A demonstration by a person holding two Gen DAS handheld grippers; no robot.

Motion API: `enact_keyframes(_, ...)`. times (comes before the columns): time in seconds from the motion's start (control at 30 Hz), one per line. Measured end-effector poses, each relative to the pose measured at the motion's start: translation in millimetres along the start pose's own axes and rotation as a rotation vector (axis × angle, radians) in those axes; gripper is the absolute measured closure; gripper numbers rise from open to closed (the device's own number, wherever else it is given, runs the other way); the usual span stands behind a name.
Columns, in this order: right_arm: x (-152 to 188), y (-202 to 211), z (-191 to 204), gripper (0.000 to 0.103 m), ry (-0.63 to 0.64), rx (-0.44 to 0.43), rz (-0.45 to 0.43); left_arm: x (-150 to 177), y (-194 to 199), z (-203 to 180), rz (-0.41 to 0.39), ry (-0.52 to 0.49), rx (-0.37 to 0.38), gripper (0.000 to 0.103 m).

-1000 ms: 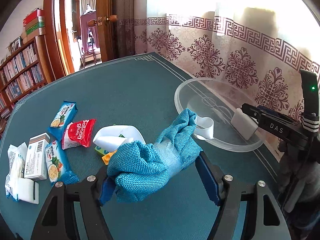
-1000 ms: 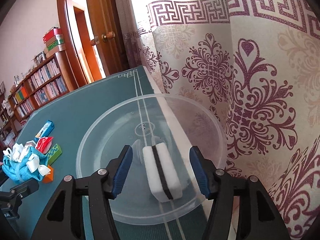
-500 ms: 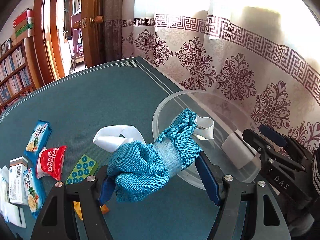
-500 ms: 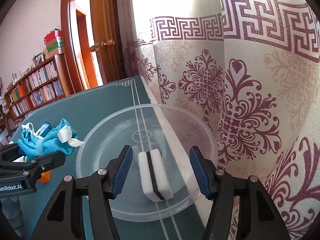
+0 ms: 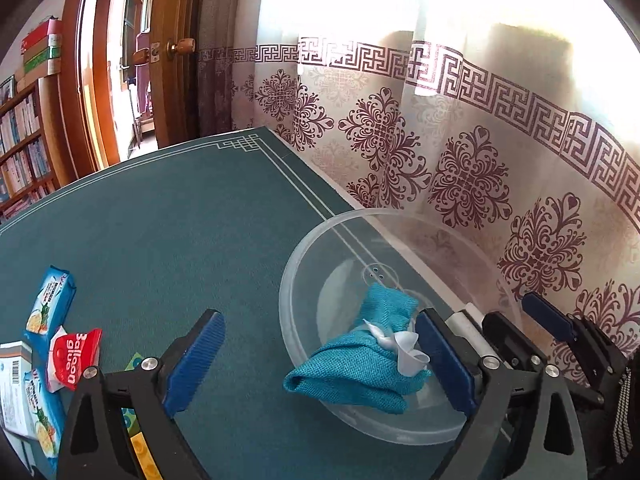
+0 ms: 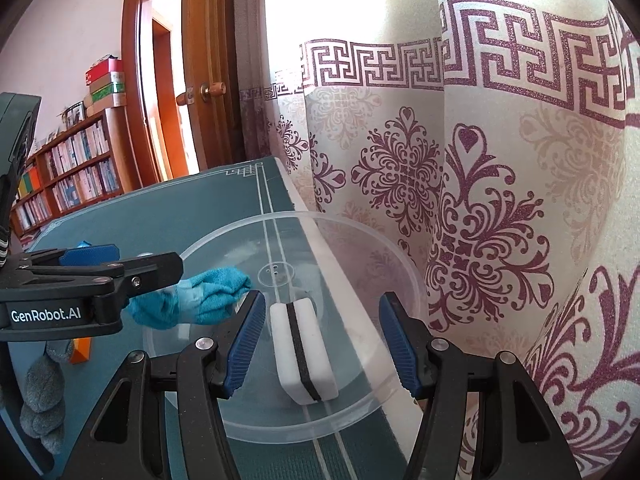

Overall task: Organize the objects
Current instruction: 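Carry the sponge with right tool into the clear bowl while left tool carries the towel there, then open both tools to release towel and sponge in the bowl, then withdraw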

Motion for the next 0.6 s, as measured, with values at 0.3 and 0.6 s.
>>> enact_keyframes(0.3, 3, 4, 12, 0.042, 0.036, -0.016, -0.005, 15, 16, 8, -0.024, -0.032, -0.073, 0.005)
enact_keyframes(0.6, 2, 3, 7, 0.042, 0.016, -0.024, 0.0, 25, 20, 8, -0.005, -0.042, -0.072, 0.004)
Point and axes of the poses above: each gripper's, at about its wrist camera, not at the fingertips, and y roughly against the way its jaws point, z to its left, x to its underside, the point moved 2 cm from there along -y, roughly the way its jaws point, and after that the axes turned 1 degree about y, right-handed, at the moved point
